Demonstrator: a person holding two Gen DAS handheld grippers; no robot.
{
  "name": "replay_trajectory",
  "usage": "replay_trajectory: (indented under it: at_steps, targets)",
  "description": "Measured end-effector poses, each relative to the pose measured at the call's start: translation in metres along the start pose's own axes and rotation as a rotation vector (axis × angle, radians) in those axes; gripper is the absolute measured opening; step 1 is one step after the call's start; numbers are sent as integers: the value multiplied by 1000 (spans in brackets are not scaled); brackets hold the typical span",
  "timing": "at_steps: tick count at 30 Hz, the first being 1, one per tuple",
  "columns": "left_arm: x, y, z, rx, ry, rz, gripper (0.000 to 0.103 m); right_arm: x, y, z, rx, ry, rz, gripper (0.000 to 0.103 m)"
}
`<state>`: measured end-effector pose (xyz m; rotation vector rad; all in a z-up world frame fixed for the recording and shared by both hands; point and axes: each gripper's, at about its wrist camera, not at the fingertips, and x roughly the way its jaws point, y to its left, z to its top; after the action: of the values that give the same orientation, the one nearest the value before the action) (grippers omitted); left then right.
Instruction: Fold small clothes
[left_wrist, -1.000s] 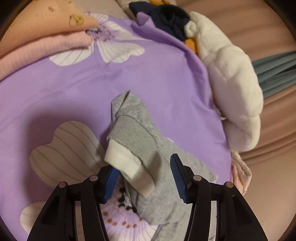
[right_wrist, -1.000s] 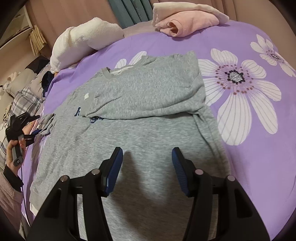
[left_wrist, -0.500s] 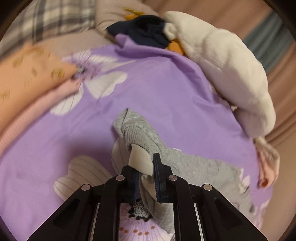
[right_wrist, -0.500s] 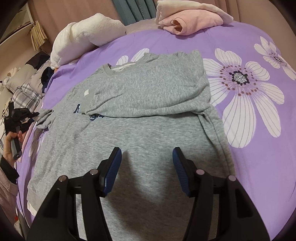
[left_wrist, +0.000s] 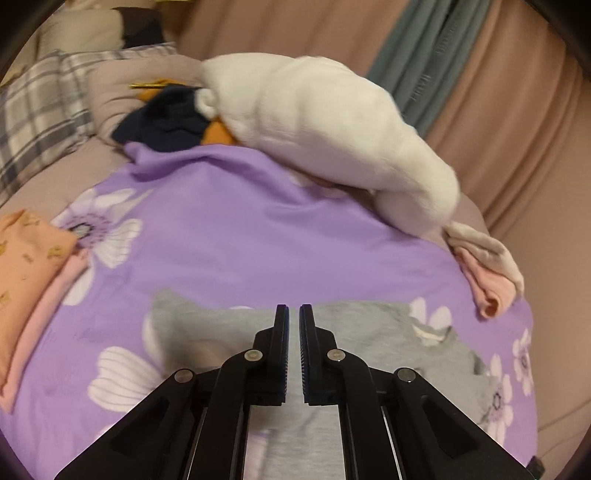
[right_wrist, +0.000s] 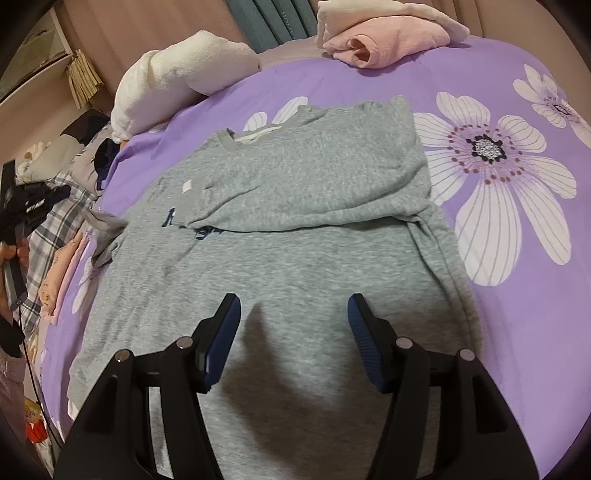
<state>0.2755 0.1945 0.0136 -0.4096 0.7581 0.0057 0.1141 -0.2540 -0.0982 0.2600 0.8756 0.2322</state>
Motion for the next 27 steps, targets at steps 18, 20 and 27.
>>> replay_trajectory:
  at_steps: [18, 20, 27]
  targets:
    - [-24, 101, -77, -241, 54, -42, 5, 83, 267, 29, -701, -23, 368, 68]
    - [-29, 116, -90, -279, 61, -55, 5, 111, 297, 35, -742, 10, 378, 68]
    - [-29, 130, -105, -301, 99, -91, 5, 191, 376, 47, -833, 88, 349, 67]
